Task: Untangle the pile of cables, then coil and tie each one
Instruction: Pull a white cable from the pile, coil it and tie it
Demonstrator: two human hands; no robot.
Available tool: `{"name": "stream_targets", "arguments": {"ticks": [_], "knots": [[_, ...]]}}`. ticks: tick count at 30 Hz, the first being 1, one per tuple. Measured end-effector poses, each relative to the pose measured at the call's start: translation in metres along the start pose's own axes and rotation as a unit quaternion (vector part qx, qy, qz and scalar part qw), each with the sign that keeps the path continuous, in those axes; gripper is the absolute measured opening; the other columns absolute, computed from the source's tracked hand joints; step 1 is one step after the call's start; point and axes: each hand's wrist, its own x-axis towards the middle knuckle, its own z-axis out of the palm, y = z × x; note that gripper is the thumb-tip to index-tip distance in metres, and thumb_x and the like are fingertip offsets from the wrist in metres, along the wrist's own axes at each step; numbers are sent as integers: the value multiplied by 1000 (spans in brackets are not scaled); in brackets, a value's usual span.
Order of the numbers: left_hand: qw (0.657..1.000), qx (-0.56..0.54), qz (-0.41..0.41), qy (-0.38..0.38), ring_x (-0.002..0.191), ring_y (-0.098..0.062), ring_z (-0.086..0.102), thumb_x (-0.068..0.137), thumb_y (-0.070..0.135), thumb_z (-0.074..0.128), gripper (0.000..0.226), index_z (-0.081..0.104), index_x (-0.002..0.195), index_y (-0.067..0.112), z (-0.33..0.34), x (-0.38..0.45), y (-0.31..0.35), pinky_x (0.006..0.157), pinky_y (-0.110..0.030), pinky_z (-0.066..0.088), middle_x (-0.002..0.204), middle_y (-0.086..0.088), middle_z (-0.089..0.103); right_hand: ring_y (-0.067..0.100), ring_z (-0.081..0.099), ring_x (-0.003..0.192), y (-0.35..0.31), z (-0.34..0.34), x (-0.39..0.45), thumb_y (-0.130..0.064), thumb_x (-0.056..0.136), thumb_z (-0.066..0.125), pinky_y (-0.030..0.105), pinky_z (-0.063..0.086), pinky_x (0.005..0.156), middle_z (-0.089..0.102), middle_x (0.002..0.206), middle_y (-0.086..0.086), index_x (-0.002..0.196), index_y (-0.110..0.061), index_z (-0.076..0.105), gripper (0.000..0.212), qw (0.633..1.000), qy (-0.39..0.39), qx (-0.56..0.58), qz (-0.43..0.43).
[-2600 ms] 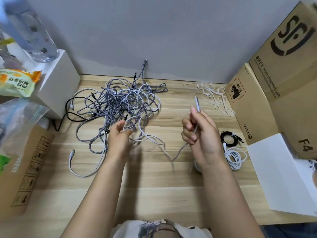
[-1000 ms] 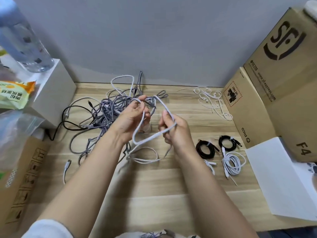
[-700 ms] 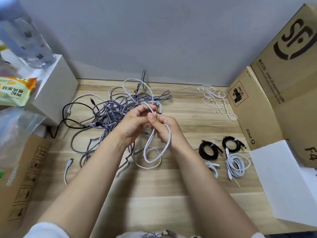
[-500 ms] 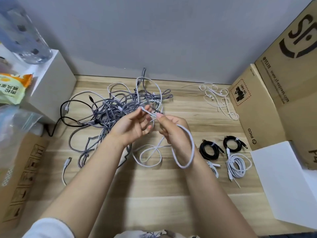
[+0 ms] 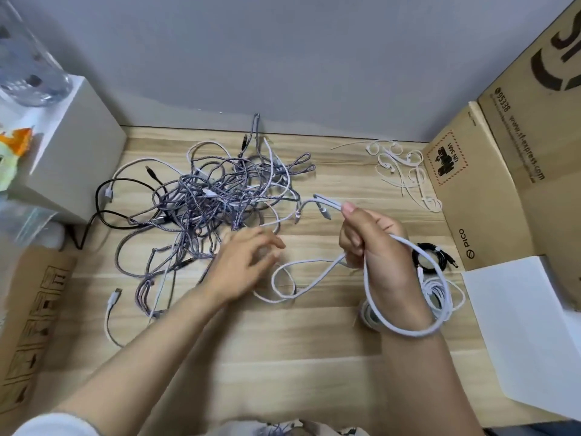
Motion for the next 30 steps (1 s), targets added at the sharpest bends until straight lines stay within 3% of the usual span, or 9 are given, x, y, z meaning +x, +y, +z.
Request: {"name": "stream_targets", "arguments": {"ticks": [6, 10, 14, 16, 18, 21, 23, 26, 30], "knots": [[931, 311, 130, -138, 140, -19, 23, 97, 54, 19, 49, 42, 137, 37, 26, -53, -62, 111, -42, 10, 152, 1, 32, 4, 20, 38, 6, -7, 6, -20, 91, 51, 13, 17, 37, 27, 40, -9, 38, -21, 35, 55, 999, 43, 17, 23], [917, 361, 61, -160, 144, -13, 10, 96, 55, 14, 51, 30, 142, 41, 23, -31, -79, 113, -37, 4, 152, 6, 29, 5, 18, 37, 5, -8, 10, -32, 76, 57, 14, 16, 36, 26, 39, -8, 38, -22, 36, 44, 998, 25, 25, 56], [916, 368, -26, -158, 142, -17, 25, 94, 58, 11, 56, 31, 142, 41, 16, 8, -68, 111, -36, 5, 152, 8, 32, 5, 17, 37, 9, -7, 12, -20, 90, 50, 14, 17, 36, 24, 39, -6, 40, -21, 36, 53, 997, 9, 8, 70], [918, 364, -59, -145, 145, -17, 15, 95, 54, 25, 52, 21, 146, 42, 16, 23, -59, 112, -37, 0, 156, 14, 15, 5, 18, 37, 10, -4, 11, -18, 92, 49, 14, 17, 36, 24, 40, -6, 42, -19, 35, 52, 997, -1, 6, 76], [920, 343, -101, -163, 145, -16, 8, 96, 46, 39, 53, 23, 146, 40, 16, 38, -47, 114, -39, -1, 157, 15, 9, 6, 18, 38, 12, -3, 9, -18, 93, 49, 15, 15, 37, 24, 40, -6, 43, -19, 35, 52, 996, -12, 1, 83], [944, 225, -183, -156, 132, -19, 40, 90, 38, 50, 37, 56, 126, 32, 5, 50, -20, 114, -45, 15, 138, 4, 50, 6, 18, 39, 16, -4, 2, -20, 93, 51, 17, 13, 39, 26, 40, -6, 43, -19, 37, 52, 995, -23, -15, 94], [972, 33, -213, -93, 114, -19, 57, 85, 35, 59, 32, 65, 114, 24, -3, 48, 4, 106, -40, 36, 116, 0, 66, 4, 21, 36, 18, -4, -2, -20, 93, 52, 15, 15, 38, 29, 38, -7, 46, -16, 38, 49, 995, -18, -22, 100], [965, -209, -152, -39, 88, -14, 64, 83, 12, 69, 9, 66, 90, 17, -14, 28, 52, 92, -34, 47, 90, -4, 70, 1, 22, 32, 21, -5, -8, -20, 94, 51, 11, 18, 34, 30, 38, -7, 52, -12, 38, 45, 995, -23, -27, 98], [958, -263, -115, 5, 75, -12, 61, 89, 10, 61, 14, 56, 78, 16, -15, 5, 77, 79, -32, 47, 73, 1, 64, 1, 20, 30, 26, -7, -17, -23, 96, 47, 13, 15, 33, 30, 44, -1, 55, -12, 40, 43, 994, -59, -31, 85]]}}
